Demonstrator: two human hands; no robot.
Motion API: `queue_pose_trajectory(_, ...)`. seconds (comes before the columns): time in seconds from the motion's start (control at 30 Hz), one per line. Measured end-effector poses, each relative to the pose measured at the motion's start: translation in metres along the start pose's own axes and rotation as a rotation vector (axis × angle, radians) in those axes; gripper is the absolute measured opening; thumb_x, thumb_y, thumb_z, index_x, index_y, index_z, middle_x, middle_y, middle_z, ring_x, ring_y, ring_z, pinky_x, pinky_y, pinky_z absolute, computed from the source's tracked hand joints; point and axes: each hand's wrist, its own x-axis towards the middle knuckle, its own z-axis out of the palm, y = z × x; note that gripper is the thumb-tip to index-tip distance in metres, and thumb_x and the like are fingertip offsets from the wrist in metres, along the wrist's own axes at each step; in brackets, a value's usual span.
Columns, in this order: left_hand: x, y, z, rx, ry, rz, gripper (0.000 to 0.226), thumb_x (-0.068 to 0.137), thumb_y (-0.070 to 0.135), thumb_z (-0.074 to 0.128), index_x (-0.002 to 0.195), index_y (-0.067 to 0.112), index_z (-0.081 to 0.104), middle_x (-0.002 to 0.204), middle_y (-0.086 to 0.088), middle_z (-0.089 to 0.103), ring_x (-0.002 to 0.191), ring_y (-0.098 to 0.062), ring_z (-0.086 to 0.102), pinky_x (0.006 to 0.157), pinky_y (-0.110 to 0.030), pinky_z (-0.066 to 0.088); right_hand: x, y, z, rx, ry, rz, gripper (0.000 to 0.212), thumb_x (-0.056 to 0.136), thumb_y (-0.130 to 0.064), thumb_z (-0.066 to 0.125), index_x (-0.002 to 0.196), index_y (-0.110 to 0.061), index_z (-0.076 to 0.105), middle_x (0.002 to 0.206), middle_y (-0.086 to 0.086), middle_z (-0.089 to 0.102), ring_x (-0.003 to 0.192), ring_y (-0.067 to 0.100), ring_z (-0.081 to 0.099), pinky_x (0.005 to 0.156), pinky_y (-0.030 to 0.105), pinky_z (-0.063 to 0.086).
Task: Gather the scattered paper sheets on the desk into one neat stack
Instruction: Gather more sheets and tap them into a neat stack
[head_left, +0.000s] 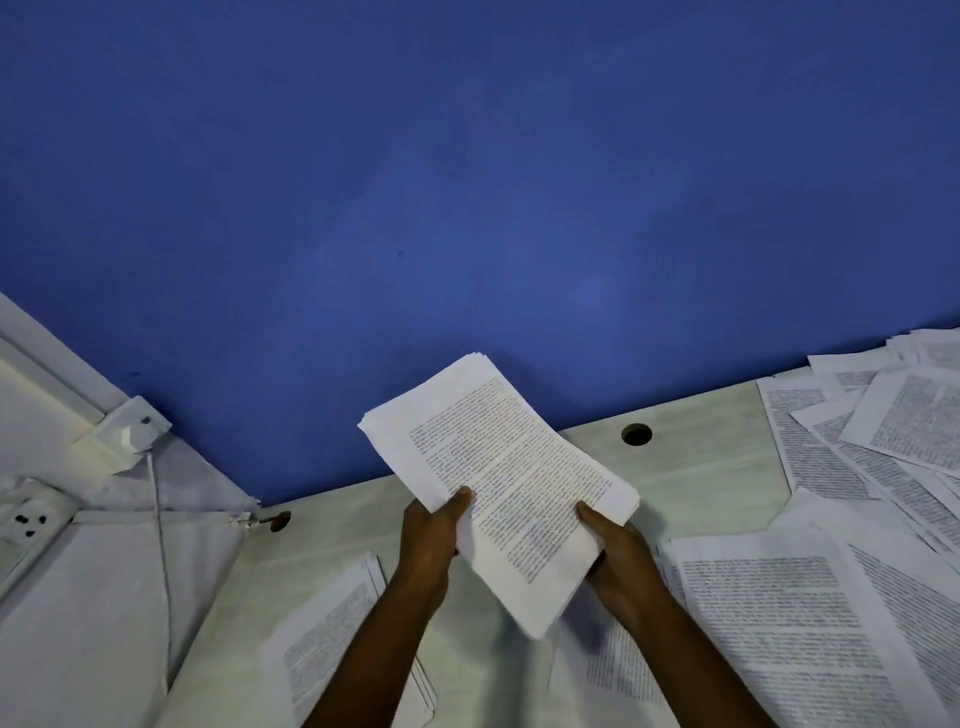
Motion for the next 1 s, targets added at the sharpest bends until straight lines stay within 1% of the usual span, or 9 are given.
queue_pose_trajectory(0.07, 0.005, 0.006, -0.015, 0.021, -0.028, 0.020, 0.035, 0.090, 0.010, 0.070, 0.123, 0.019, 0.062, 0.115, 0.000, 0.071, 0.105, -0.022, 0.067, 0.090, -0.038, 0.055, 0.003, -0.008, -0.007, -0.084, 0.085, -0.026, 0.041, 0.087, -0.011, 0.070, 0.127, -0.009, 0.063, 0.117, 0.015, 0.072, 0.111, 0.037, 0.067, 0.097, 0.054, 0.052)
queue_pose_trajectory(0.2, 0.020, 0.016, -0.047, 0.038, -0.064, 0.067, 0.032, 0.089, 0.010, 0.071, 0.118, 0.020, 0.063, 0.107, 0.004, 0.070, 0.098, -0.015, 0.066, 0.075, -0.024, 0.051, 0.005, -0.028, 0.002, -0.439, 0.104, -0.108, 0.024, 0.088, -0.016, 0.072, 0.112, -0.017, 0.071, 0.110, 0.009, 0.074, 0.097, 0.027, 0.069, 0.077, 0.037, 0.058)
queue_pose_trajectory(0.33, 0.035, 0.014, -0.081, 0.031, -0.107, 0.075, 0.022, 0.089, 0.012, 0.071, 0.108, 0.022, 0.066, 0.104, 0.003, 0.072, 0.097, -0.017, 0.068, 0.078, -0.027, 0.053, -0.004, -0.028, 0.046, -0.689, -0.044, -0.130, 0.027, 0.090, -0.028, 0.070, 0.116, -0.023, 0.066, 0.111, 0.001, 0.074, 0.098, 0.020, 0.071, 0.078, 0.029, 0.057)
queue_pose_trajectory(0.47, 0.046, 0.010, -0.116, -0.022, -0.167, 0.063, 0.026, 0.087, 0.015, 0.073, 0.113, 0.019, 0.068, 0.111, -0.003, 0.075, 0.101, -0.023, 0.071, 0.087, -0.036, 0.055, -0.007, 0.007, 0.097, -0.891, -0.185, -0.146, 0.035, 0.088, -0.039, 0.072, 0.120, -0.032, 0.062, 0.113, -0.014, 0.073, 0.100, 0.007, 0.071, 0.079, 0.021, 0.056)
queue_pose_trajectory(0.6, 0.050, 0.016, -0.151, -0.110, -0.253, 0.043, 0.028, 0.091, 0.015, 0.069, 0.119, 0.015, 0.068, 0.112, -0.003, 0.075, 0.102, -0.023, 0.072, 0.079, -0.033, 0.058, -0.006, 0.045, 0.121, -0.864, -0.188, -0.176, 0.033, 0.088, -0.035, 0.073, 0.120, -0.033, 0.064, 0.115, -0.012, 0.074, 0.103, 0.009, 0.071, 0.091, 0.032, 0.057)
queue_pose_trajectory(0.67, 0.051, 0.017, -0.171, -0.092, -0.310, 0.032, 0.029, 0.093, 0.013, 0.066, 0.121, 0.014, 0.066, 0.115, -0.003, 0.074, 0.103, -0.021, 0.072, 0.079, -0.030, 0.060, -0.008, 0.060, 0.129, -0.856, -0.194, -0.179, 0.029, 0.091, -0.030, 0.070, 0.120, -0.030, 0.065, 0.114, -0.008, 0.074, 0.101, 0.013, 0.072, 0.088, 0.033, 0.058)
queue_pose_trajectory(0.73, 0.056, 0.011, -0.192, -0.029, -0.331, 0.032, 0.035, 0.092, 0.014, 0.067, 0.127, 0.015, 0.064, 0.121, -0.003, 0.072, 0.106, -0.021, 0.071, 0.088, -0.033, 0.057, -0.009, 0.078, 0.137, -0.860, -0.195, -0.167, 0.027, 0.094, -0.026, 0.067, 0.120, -0.026, 0.066, 0.112, -0.006, 0.075, 0.099, 0.015, 0.073, 0.083, 0.031, 0.059)
queue_pose_trajectory(0.8, 0.061, 0.008, -0.206, -0.023, -0.308, 0.040, 0.036, 0.090, 0.014, 0.070, 0.126, 0.016, 0.065, 0.121, -0.001, 0.072, 0.106, -0.020, 0.070, 0.090, -0.034, 0.055, -0.010, 0.093, 0.145, -0.838, -0.186, -0.163, 0.025, 0.094, -0.024, 0.067, 0.120, -0.025, 0.067, 0.110, -0.005, 0.076, 0.097, 0.016, 0.074, 0.079, 0.028, 0.059)
queue_pose_trajectory(1.0, 0.073, -0.013, -0.248, -0.119, -0.209, 0.027, 0.023, 0.090, 0.013, 0.070, 0.112, 0.021, 0.069, 0.105, 0.004, 0.077, 0.095, -0.016, 0.074, 0.076, -0.028, 0.057, -0.009, 0.141, 0.149, -0.879, -0.188, -0.017, 0.036, 0.090, -0.027, 0.072, 0.125, -0.021, 0.067, 0.117, 0.000, 0.074, 0.106, 0.022, 0.071, 0.095, 0.039, 0.055)
